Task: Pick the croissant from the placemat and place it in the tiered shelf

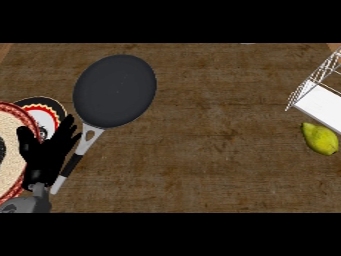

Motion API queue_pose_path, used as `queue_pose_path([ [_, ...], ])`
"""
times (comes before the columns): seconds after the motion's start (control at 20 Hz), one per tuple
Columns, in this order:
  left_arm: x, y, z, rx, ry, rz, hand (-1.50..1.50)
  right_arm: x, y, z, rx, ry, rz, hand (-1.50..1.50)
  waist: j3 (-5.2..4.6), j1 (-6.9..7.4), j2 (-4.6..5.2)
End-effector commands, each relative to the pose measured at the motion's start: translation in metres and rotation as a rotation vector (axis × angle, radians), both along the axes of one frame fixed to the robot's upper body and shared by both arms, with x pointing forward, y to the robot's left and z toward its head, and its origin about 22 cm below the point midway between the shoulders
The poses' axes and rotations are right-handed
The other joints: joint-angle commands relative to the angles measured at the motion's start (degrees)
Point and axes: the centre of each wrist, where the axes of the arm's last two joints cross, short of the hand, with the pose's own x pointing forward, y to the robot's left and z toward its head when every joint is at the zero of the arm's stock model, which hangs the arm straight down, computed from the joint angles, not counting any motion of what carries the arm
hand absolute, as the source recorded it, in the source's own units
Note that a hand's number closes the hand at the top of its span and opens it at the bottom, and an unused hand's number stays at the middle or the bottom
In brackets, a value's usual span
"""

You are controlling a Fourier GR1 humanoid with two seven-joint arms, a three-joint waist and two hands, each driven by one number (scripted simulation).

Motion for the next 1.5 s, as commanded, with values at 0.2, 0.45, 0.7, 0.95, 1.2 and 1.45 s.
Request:
queue_pose_path([
  [0.2, -0.01, 0.002, -0.002, -0.009, 0.056, -0.011, 0.0, 0.007, -0.01, -0.005, -0.005, -0.024, 0.049, 1.5, -0.33, -0.22, 0.18],
  [0.45, -0.005, -0.013, -0.013, -0.01, 0.075, 0.005, 0.0, 0.012, 0.006, -0.011, -0.042, 0.057, 0.05, 1.5, -0.36, -0.57, 0.14],
  [0.7, 0.004, 0.006, 0.003, -0.014, 0.049, 0.004, 0.0, 0.004, -0.022, 0.002, 0.124, -0.162, -0.045, -1.5, -0.32, -0.12, 0.34],
  [0.95, -0.001, 0.011, -0.01, -0.001, 0.076, 0.014, 0.0, 0.006, -0.014, -0.006, 0.232, -0.262, -0.027, -1.5, -0.35, -0.64, 0.15],
  [1.2, 0.001, -0.002, -0.012, -0.004, 0.07, -0.008, 0.0, -0.011, -0.025, 0.036, 0.383, -0.445, 0.01, -1.5, -0.36, -0.58, 0.19],
  [1.45, -0.009, 0.008, -0.012, -0.016, 0.076, 0.022, 0.0, -0.021, -0.04, 0.019, 0.445, -0.604, -0.073, -1.5, -0.33, -0.59, 0.13],
])
